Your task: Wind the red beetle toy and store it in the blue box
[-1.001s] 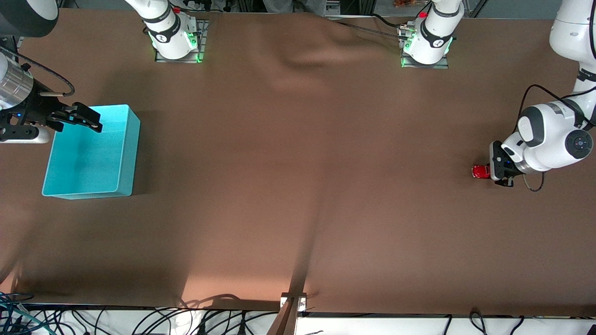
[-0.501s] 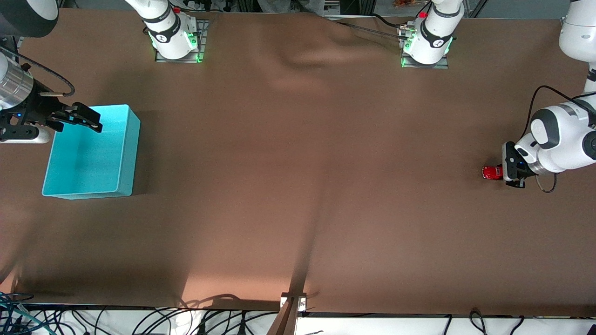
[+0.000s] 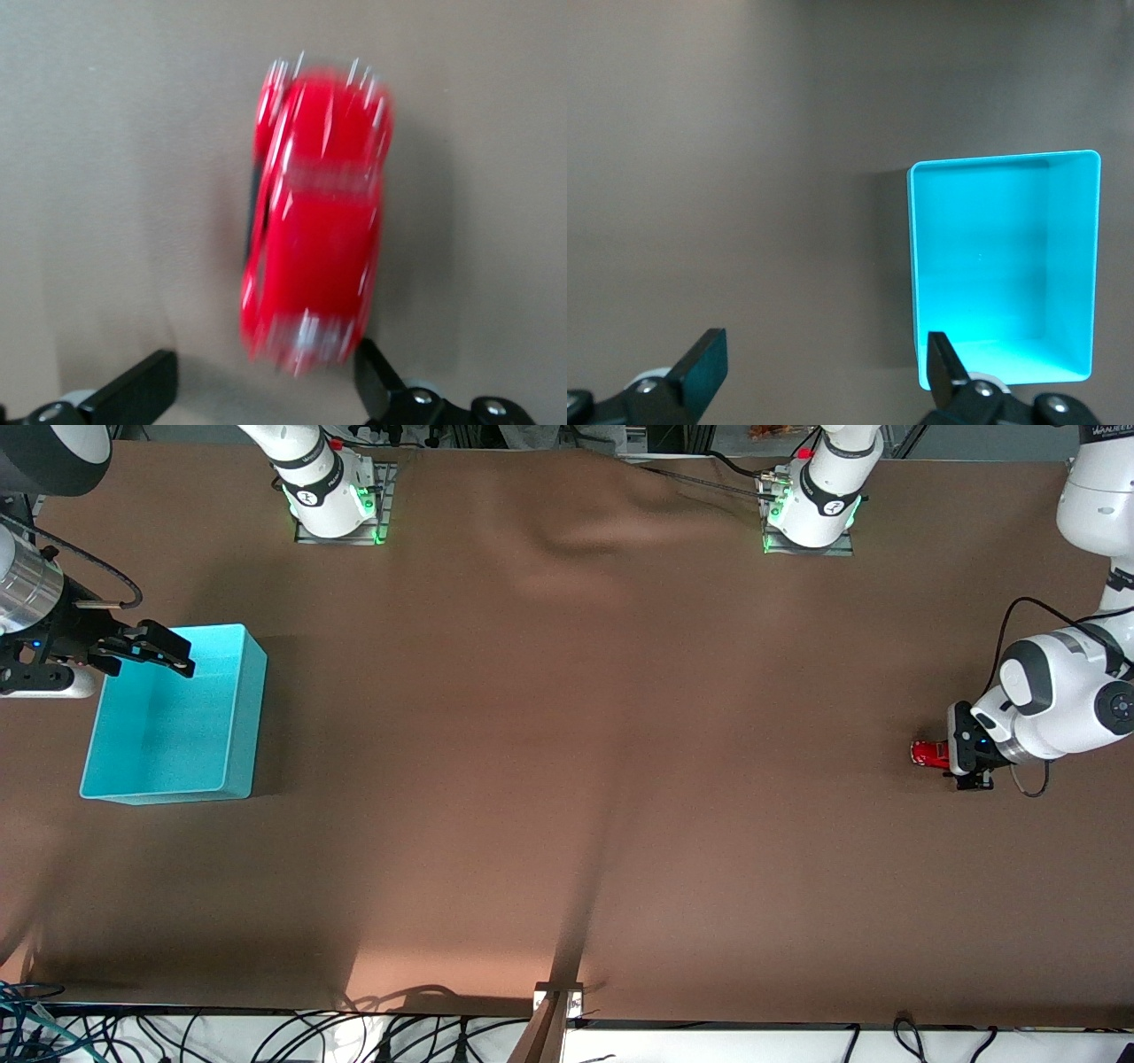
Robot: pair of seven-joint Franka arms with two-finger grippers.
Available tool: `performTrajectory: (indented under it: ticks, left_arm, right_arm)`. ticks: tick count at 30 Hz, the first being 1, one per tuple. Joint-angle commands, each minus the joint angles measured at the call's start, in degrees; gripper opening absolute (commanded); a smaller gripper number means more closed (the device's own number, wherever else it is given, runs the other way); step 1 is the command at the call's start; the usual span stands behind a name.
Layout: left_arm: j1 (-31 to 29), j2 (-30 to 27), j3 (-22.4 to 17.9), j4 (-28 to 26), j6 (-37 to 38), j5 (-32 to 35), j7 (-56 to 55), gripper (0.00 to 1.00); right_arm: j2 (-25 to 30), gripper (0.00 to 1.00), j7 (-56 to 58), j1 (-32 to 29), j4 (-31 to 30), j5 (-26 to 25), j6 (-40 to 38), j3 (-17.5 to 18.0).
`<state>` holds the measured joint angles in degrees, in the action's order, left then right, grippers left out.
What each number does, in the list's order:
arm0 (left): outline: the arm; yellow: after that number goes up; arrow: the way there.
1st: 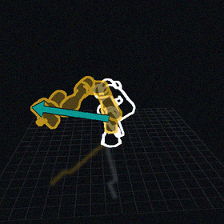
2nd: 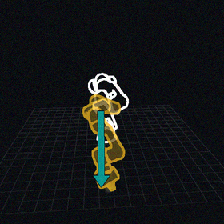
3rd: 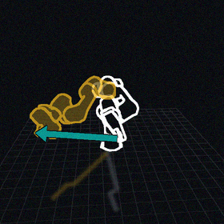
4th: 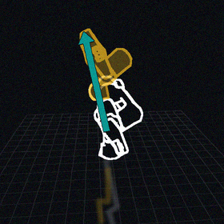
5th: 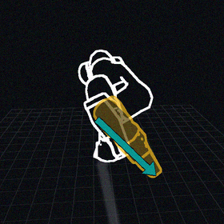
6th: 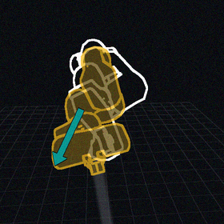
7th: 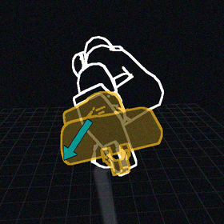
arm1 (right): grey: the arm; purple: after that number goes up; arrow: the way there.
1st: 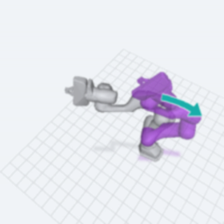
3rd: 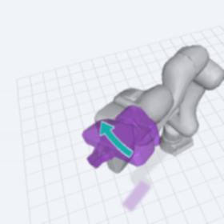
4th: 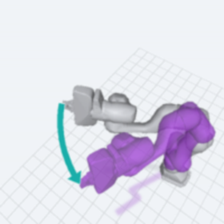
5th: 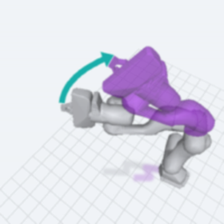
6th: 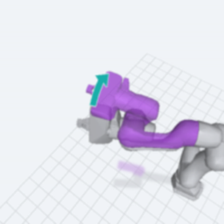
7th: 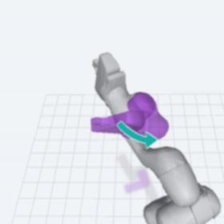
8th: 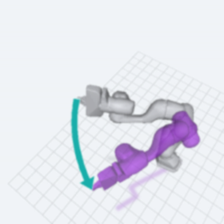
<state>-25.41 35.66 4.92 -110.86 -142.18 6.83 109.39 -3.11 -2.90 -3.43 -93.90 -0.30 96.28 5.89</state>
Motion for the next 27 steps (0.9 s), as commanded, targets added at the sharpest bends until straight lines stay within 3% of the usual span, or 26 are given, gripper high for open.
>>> performTrajectory:
  ticks: [1, 27]
  left_arm:
    - [0.0, 0.9, 0.2, 2.3, 1.0, 0.3, 0.5, 1.0]
    - [-1.1, -1.7, -0.2, 3.5, 3.7, 0.2, -4.6, 1.0]
  right_arm:
    - [0.0, 1.0, 0.2, 0.0, 0.7, 0.1, -0.7, -0.1]
    - [0.0, 1.0, 0.2, 0.0, 0.7, 0.1, -0.7, -0.1]
